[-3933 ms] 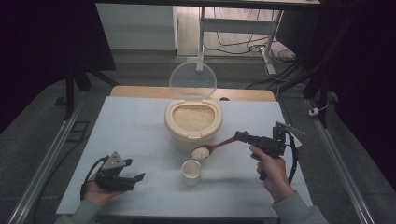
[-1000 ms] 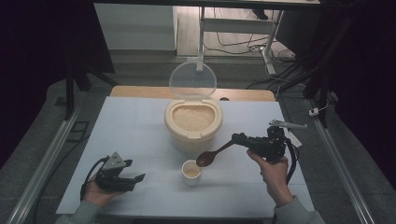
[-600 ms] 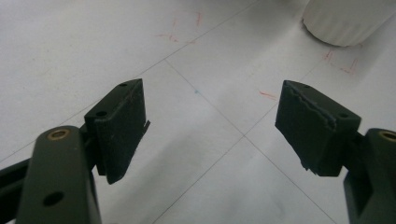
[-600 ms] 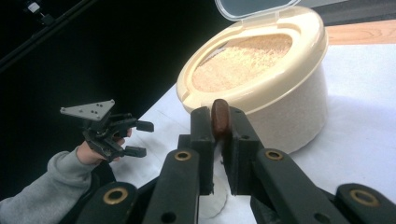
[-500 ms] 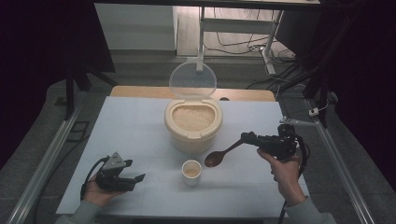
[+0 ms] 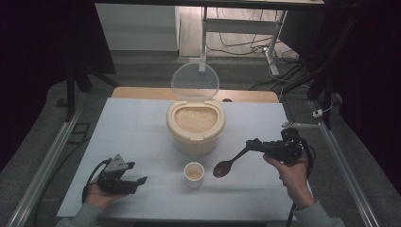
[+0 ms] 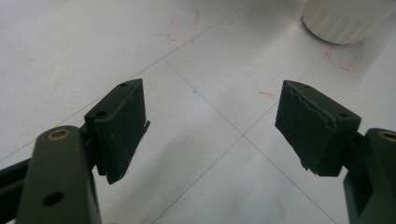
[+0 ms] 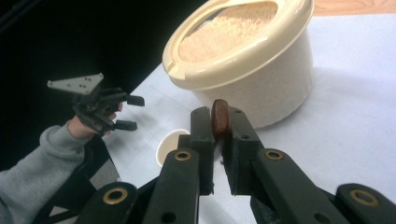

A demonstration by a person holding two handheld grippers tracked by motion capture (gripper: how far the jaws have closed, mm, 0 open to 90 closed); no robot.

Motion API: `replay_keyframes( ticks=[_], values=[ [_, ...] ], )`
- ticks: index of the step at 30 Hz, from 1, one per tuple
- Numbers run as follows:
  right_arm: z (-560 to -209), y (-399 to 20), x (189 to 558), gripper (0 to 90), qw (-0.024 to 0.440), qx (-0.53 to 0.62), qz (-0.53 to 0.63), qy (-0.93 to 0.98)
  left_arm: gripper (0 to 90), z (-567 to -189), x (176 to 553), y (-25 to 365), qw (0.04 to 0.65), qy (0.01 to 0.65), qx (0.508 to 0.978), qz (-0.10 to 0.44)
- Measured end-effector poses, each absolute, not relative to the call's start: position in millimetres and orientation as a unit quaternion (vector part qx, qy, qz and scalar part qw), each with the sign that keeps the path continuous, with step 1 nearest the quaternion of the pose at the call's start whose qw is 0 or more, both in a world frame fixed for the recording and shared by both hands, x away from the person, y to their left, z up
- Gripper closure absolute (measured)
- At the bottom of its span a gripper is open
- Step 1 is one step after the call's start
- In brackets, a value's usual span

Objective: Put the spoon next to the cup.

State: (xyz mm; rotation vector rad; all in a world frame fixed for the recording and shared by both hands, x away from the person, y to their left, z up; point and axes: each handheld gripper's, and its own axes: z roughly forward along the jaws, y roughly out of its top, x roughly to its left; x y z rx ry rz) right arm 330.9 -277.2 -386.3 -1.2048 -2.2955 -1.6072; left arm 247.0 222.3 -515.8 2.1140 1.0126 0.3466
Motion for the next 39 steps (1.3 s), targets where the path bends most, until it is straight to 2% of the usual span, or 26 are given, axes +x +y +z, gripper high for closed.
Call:
replay_keyframes(
  ticks=[13, 29, 39],
  values=[
    [-392.9, -268.3, 332.4, 82.9, 0.061, -0.382, -0.493, -0.779, 24.3, -516.3, 247.2, 221.7, 0.375, 0.395, 0.828, 0.134],
    [-426.1, -245.4, 343.6, 82.8, 0.129, -0.369, -0.446, -0.805, 24.3, -517.0, 247.4, 221.6, 0.373, 0.396, 0.829, 0.133],
    [-438.9, -235.0, 354.1, 82.6, 0.142, -0.372, -0.421, -0.815, 24.3, -517.5, 247.5, 221.4, 0.373, 0.396, 0.829, 0.133]
  ],
)
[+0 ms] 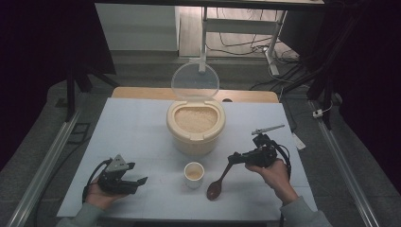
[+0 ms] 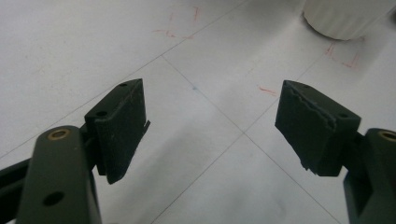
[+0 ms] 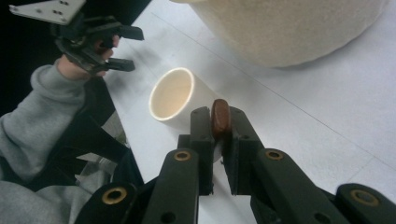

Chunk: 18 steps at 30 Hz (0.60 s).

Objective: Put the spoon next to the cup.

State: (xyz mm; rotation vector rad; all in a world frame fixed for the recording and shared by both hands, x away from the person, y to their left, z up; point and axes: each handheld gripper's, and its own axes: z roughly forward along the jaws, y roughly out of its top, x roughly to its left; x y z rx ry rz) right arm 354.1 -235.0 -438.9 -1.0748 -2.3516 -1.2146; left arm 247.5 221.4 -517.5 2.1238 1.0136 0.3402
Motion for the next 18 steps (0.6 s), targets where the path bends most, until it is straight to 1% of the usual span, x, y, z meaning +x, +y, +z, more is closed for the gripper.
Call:
replay_keyframes(
  ticks=[5, 10, 18],
  values=[
    [-445.7, -233.1, 361.6, 82.2, 0.148, -0.381, -0.426, -0.807, 24.3, -517.5, 247.5, 221.6, 0.373, 0.396, 0.829, 0.133],
    [-452.3, -232.2, 366.2, 80.8, 0.142, -0.391, -0.431, -0.801, 24.3, -517.5, 247.4, 221.6, 0.372, 0.395, 0.829, 0.133],
    [-473.2, -237.9, 373.1, 78.8, 0.138, -0.423, -0.453, -0.773, 24.2, -517.8, 247.6, 221.1, 0.37, 0.395, 0.83, 0.134]
  ],
)
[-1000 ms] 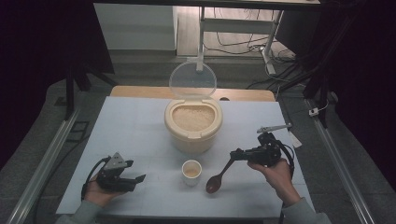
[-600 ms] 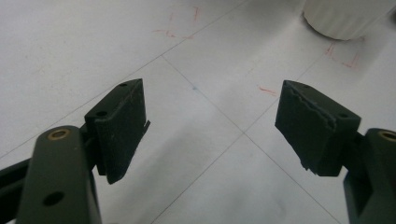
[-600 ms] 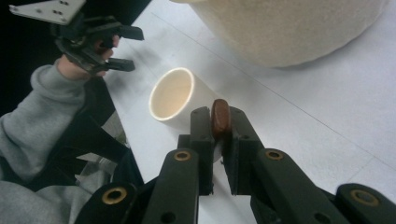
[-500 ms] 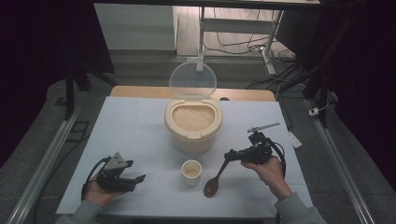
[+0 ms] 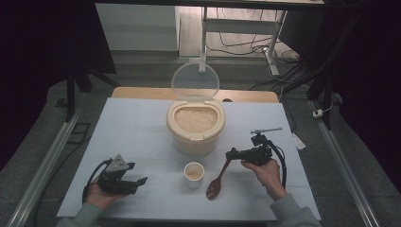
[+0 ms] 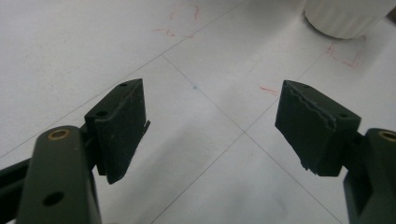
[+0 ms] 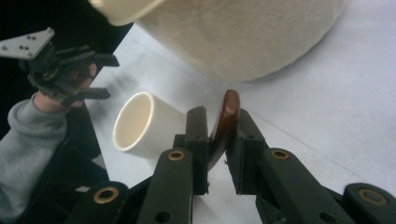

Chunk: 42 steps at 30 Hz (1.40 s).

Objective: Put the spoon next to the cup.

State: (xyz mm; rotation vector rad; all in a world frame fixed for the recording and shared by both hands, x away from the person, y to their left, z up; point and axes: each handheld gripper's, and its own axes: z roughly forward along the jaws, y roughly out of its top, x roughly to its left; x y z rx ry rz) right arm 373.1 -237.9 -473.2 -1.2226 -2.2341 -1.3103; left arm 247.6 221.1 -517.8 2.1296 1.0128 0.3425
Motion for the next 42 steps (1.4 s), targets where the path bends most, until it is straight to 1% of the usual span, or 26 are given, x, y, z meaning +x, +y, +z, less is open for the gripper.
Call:
replay_keyframes(
  ticks=[11, 18, 31, 42],
  values=[
    [-495.2, -238.8, 386.3, 77.0, 0.153, -0.453, -0.46, -0.748, 24.3, -518.6, 248.0, 220.7, 0.367, 0.394, 0.832, 0.133],
    [-509.1, -237.0, 395.5, 74.3, 0.156, -0.469, -0.45, -0.744, 24.2, -518.8, 248.0, 220.8, 0.368, 0.394, 0.832, 0.132],
    [-524.5, -231.0, 399.6, 69.8, 0.126, -0.489, -0.437, -0.744, 24.2, -519.0, 248.1, 221.0, 0.367, 0.394, 0.832, 0.132],
    [-529.2, -229.4, 398.1, 66.5, 0.101, -0.49, -0.433, -0.75, 24.2, -519.2, 247.9, 220.7, 0.366, 0.394, 0.833, 0.132]
  ],
)
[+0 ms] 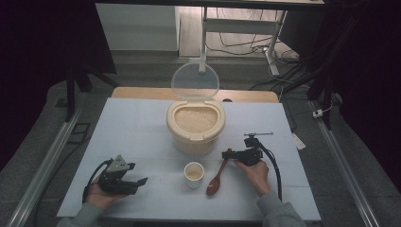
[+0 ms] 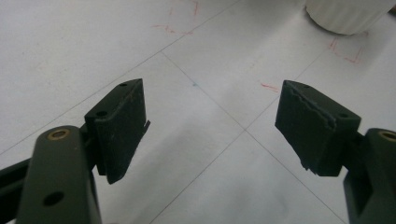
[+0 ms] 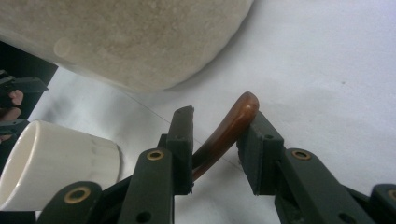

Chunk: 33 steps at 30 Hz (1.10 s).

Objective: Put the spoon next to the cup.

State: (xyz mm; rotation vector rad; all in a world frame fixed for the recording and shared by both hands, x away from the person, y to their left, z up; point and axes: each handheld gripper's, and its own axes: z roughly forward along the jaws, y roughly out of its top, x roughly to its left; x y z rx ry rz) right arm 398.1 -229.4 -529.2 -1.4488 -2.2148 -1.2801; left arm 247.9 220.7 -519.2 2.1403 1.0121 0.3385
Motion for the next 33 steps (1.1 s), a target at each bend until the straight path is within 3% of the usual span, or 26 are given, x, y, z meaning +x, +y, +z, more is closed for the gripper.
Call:
replay_keyframes(
  ticks=[17, 26, 33],
  values=[
    [-526.7, -227.0, 395.9, 57.9, 0.04, -0.485, -0.418, -0.767, 24.2, -519.6, 247.8, 220.3, 0.365, 0.394, 0.833, 0.131],
    [-523.2, -230.7, 396.8, 39.8, -0.009, -0.498, -0.416, -0.761, 24.2, -519.4, 247.6, 220.5, 0.365, 0.393, 0.833, 0.132],
    [-515.8, -235.6, 393.4, 37.6, -0.036, -0.484, -0.42, -0.767, 24.2, -519.1, 247.3, 220.9, 0.366, 0.394, 0.833, 0.132]
  ],
)
